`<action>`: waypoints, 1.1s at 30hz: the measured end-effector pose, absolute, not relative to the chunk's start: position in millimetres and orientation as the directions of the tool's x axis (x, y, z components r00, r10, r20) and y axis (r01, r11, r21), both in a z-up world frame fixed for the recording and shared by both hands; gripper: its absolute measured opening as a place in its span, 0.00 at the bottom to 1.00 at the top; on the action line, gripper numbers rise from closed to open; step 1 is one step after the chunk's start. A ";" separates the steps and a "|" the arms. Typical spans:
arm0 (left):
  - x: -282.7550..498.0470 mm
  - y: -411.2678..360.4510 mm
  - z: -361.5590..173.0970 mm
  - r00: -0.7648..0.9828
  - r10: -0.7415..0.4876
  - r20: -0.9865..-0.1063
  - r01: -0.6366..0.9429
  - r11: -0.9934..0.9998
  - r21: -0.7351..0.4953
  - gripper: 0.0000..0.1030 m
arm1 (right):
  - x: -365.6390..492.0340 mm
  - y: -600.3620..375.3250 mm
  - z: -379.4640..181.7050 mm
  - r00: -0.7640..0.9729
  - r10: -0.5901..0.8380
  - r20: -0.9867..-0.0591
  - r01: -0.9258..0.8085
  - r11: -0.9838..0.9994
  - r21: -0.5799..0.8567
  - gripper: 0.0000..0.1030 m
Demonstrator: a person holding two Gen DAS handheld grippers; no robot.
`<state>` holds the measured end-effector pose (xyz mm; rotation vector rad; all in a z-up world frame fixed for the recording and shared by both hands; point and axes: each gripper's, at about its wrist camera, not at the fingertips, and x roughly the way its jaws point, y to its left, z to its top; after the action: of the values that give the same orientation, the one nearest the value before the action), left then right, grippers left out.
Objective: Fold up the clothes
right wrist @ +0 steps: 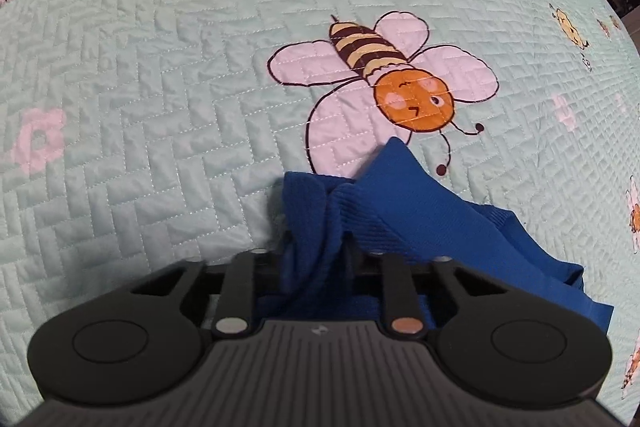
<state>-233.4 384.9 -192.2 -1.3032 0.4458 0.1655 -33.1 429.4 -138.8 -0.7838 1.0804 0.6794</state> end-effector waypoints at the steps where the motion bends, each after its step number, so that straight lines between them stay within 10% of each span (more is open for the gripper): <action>1: -232.2 383.8 -191.9 0.907 -0.138 -0.399 -0.352 0.276 -0.894 0.28 | -32.4 426.9 -136.1 0.324 0.111 -0.939 -0.801 0.561 -0.210 0.13; 19: -221.4 351.5 -163.2 0.935 -0.057 -0.350 -0.247 0.602 -0.759 0.20 | -2.2 346.4 -72.5 0.252 0.389 -0.886 -0.698 0.708 0.112 0.11; 33: -159.7 187.5 -78.8 0.938 -0.116 -0.328 -0.026 0.917 -0.399 0.19 | 48.1 144.8 -0.4 0.290 0.651 -0.702 -0.589 0.699 0.405 0.11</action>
<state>-159.7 187.5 -78.8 -0.4104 0.3545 -0.0471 48.1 144.8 -0.4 0.0729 0.9722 0.8282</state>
